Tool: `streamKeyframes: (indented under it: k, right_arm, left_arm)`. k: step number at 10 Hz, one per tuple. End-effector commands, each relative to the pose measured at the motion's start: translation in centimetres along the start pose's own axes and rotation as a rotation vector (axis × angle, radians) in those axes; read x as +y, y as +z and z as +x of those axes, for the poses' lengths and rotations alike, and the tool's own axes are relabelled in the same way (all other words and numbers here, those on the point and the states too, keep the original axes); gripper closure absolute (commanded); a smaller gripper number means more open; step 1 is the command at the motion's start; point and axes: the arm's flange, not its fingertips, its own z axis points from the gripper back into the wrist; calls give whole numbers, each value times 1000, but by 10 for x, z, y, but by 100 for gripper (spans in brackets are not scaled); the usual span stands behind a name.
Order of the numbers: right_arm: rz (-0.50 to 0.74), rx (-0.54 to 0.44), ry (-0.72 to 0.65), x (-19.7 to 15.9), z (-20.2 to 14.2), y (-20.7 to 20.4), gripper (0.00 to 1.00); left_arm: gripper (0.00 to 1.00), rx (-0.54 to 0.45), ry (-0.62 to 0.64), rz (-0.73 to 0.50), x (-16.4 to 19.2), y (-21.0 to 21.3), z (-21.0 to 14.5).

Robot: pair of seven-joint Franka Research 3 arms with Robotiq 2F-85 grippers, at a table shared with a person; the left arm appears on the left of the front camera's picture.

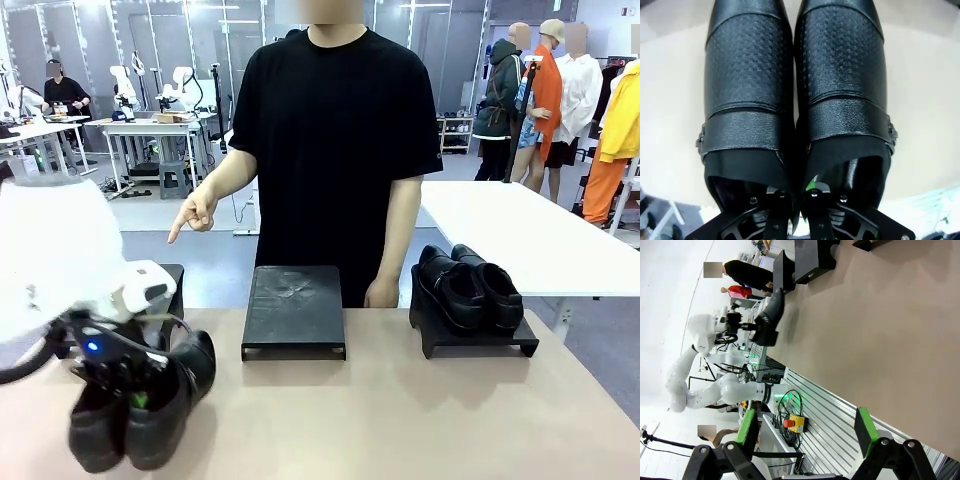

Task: Place the shoes on the stand as instructed by the person.
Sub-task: Pick up another pair of Shoes and place it on the Shoes Stand indicated by the person.

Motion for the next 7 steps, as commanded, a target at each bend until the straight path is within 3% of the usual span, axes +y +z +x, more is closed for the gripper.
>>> streamKeyframes:
  k: [1, 4, 7]
  right_arm:
    - [7, -15, -7, 5, 2, 0, 2]
    - [7, -15, -7, 5, 2, 0, 2]
    - [7, -15, -7, 5, 2, 0, 2]
  left_arm:
    - [100, -90, -56, -20, 42, 51, -29]
    - [100, -163, -125, 0, 108, 78, -10]
    - [100, -232, -44, -68, 143, 88, -3]
